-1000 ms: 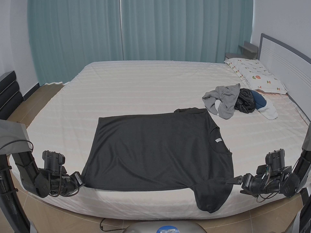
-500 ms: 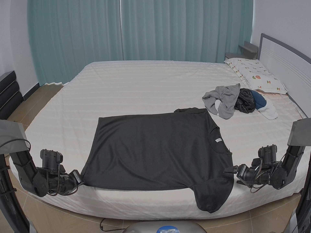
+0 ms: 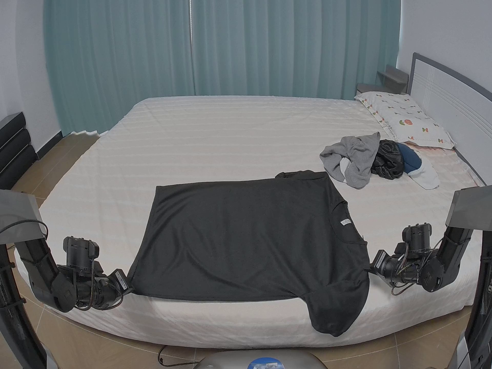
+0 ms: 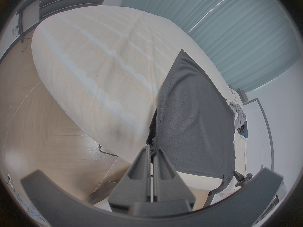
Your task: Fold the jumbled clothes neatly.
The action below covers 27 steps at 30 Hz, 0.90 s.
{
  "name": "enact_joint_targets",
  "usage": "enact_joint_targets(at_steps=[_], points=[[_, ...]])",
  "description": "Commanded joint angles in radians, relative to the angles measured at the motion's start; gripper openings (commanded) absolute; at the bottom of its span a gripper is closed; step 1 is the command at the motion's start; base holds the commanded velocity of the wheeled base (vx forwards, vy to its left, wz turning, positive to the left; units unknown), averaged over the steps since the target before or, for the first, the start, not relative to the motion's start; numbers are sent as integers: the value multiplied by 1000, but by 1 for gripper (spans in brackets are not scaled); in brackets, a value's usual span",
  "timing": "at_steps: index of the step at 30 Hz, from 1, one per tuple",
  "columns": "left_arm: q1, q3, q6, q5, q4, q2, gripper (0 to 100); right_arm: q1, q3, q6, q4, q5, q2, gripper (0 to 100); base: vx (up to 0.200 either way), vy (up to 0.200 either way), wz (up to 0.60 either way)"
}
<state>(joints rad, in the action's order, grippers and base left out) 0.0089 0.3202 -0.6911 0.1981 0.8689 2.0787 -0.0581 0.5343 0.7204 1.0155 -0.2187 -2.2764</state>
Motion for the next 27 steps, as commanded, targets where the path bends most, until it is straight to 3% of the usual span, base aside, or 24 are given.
enact_joint_targets(at_steps=[1,18,19,27], points=[[-1,-1,-1,0,1,1,0,0,47,-3,-3,13,-3,0,0,0,0],[-9,2,-22,1,1,1,0,-2,213,-13,-11,13,-61,0,0,0,0],[-9,2,-22,1,1,3,0,-2,214,-13,-9,13,-63,100,0,0,0],[-9,2,-22,1,1,3,0,18,162,-18,5,-28,-22,100,0,0,0]])
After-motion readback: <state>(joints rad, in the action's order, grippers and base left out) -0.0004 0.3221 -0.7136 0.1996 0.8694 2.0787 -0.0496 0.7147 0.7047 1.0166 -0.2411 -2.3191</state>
